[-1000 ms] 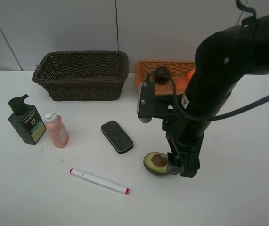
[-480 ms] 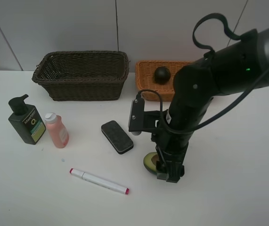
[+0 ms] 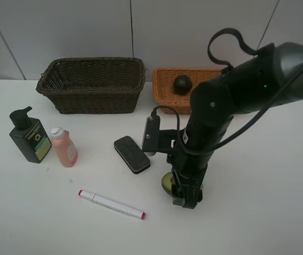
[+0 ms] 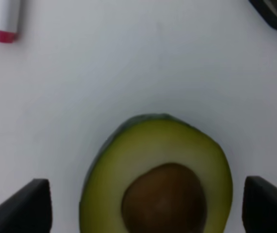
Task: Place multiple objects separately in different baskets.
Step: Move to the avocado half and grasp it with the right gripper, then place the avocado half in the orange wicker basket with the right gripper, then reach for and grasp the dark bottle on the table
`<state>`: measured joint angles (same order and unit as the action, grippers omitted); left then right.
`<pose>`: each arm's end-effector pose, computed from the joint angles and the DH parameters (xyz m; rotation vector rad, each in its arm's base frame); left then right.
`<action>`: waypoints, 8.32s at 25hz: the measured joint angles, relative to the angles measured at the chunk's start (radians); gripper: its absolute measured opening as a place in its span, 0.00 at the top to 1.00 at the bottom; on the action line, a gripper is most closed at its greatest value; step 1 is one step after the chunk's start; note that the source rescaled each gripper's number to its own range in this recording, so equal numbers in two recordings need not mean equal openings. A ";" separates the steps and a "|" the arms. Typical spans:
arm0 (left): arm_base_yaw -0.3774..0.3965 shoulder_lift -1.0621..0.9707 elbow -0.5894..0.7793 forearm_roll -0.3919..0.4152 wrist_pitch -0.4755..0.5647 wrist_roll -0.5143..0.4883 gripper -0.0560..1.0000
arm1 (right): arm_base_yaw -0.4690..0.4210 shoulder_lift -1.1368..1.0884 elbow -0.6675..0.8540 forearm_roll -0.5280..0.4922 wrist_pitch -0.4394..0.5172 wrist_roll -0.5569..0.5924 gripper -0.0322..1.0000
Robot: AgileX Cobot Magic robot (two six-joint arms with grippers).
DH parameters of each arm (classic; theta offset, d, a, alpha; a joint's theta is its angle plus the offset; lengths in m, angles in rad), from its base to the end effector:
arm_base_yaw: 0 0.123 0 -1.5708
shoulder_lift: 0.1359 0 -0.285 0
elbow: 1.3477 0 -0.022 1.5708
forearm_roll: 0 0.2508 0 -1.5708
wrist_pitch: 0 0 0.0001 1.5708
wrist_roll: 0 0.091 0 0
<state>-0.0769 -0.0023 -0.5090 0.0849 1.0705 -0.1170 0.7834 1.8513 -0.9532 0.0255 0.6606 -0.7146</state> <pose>-0.0063 0.0073 0.2792 -0.0459 2.0394 -0.0199 0.2207 0.2218 0.1264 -2.0502 2.2484 0.0305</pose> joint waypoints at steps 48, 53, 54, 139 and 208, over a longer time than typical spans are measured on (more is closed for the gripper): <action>0.000 0.000 0.000 0.000 0.000 0.000 0.00 | -0.091 -0.183 -0.111 0.021 0.059 -0.002 0.94; 0.000 0.000 0.000 0.000 0.000 0.000 0.00 | -0.215 -0.188 -0.267 0.013 0.032 0.145 0.94; 0.000 0.000 0.000 0.000 0.000 0.000 0.00 | -0.243 -0.188 -0.294 0.005 0.003 0.187 0.94; 0.000 0.000 0.000 0.000 0.000 0.000 0.00 | -0.488 -1.352 0.015 0.022 0.561 0.448 0.06; 0.000 0.000 0.000 0.000 0.000 0.000 0.00 | -0.847 -1.855 0.436 -0.106 0.401 0.734 0.06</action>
<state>-0.0769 -0.0023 -0.5090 0.0849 1.0705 -0.1170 -0.0634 -0.0032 -0.5167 -0.0810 1.0616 0.0195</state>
